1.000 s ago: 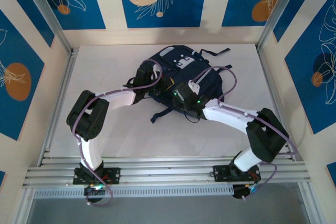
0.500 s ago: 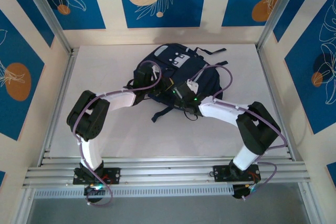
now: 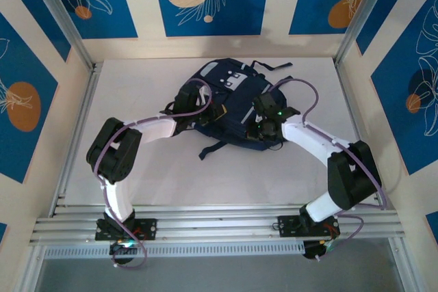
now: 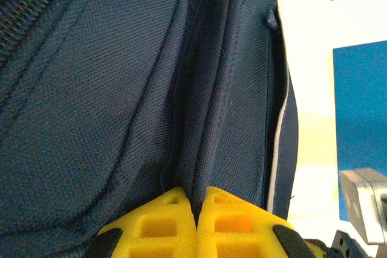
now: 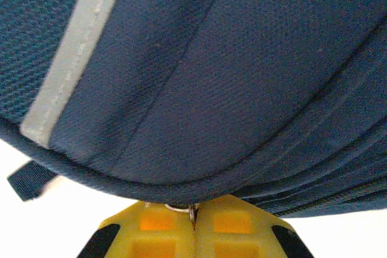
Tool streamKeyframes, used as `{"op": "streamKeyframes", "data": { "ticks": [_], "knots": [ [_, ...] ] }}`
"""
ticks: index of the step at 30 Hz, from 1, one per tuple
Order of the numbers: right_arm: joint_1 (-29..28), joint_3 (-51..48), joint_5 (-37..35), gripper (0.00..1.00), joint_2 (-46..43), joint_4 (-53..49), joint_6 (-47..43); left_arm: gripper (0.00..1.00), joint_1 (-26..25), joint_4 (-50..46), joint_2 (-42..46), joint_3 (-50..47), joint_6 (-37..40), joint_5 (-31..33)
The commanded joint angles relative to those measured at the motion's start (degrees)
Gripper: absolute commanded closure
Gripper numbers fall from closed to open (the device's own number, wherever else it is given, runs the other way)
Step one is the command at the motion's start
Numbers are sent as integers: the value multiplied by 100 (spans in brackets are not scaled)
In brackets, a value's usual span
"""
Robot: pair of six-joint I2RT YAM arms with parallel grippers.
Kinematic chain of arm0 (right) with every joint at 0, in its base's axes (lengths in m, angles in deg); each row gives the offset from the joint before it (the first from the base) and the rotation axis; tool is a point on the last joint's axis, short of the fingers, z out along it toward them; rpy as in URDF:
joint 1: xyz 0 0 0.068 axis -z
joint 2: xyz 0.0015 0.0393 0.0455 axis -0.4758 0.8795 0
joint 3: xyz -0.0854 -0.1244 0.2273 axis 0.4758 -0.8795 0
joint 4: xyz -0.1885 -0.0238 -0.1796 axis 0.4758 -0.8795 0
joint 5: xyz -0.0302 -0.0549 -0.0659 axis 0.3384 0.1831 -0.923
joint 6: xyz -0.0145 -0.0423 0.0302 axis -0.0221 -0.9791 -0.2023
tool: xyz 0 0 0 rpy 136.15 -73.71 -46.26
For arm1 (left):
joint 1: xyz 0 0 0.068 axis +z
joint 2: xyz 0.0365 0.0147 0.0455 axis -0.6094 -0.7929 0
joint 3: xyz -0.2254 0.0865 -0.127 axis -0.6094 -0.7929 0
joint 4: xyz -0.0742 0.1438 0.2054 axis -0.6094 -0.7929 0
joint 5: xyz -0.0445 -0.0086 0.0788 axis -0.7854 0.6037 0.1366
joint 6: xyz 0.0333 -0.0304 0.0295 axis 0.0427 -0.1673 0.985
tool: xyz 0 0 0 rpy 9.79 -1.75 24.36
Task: Pack the student bag
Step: Unzip the student bag at the top-center of the table.
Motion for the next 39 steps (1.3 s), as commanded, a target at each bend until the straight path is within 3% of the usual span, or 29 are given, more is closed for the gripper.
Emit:
{"op": "streamKeyframes", "data": {
  "ticks": [1, 5, 7, 10, 13, 17, 23, 26, 27, 28, 34, 39],
  "knots": [
    [388, 265, -122, 100, 197, -1377, -860, 100, 203, -186, 265, 231, 430, -148],
    [807, 776, -598, 100, 570, -1385, -1431, 100, 263, -377, 252, 225, 555, -226],
    [840, 1083, -945, 100, 817, -1361, -1840, 100, 339, -484, 250, 242, 632, -252],
    [781, 1366, -904, 100, 1096, -1286, -2401, 100, 464, -701, 234, 356, 819, -252],
    [633, 1347, -408, 100, 1223, -1124, -2776, 100, 591, -966, 124, 615, 1051, -325],
    [-4, 1066, 123, 100, 1231, -760, -3118, 100, 837, -1480, -216, 1250, 1489, -282],
    [-786, 1146, 718, 100, 1479, -146, -2700, 100, 968, -2401, -809, 2429, 1996, -166],
    [-1037, 1506, 685, 100, 1745, 51, -2338, 65, 969, -2553, -704, 2392, 1975, -59],
    [-1088, 1674, 712, 100, 1851, 97, -2135, 49, 969, -2571, -590, 2273, 1958, -5],
    [-1117, 1788, 761, 100, 1915, 135, -1985, 41, 969, -2564, -478, 2120, 1928, 35],
    [-1264, 2052, 1070, 100, 2027, 596, -1094, 35, 924, -2031, 405, 668, 1308, 22],
    [-1374, 1899, 810, 100, 1921, 863, -557, 35, 820, -1896, 904, -188, 1066, 265]
  ]
}}
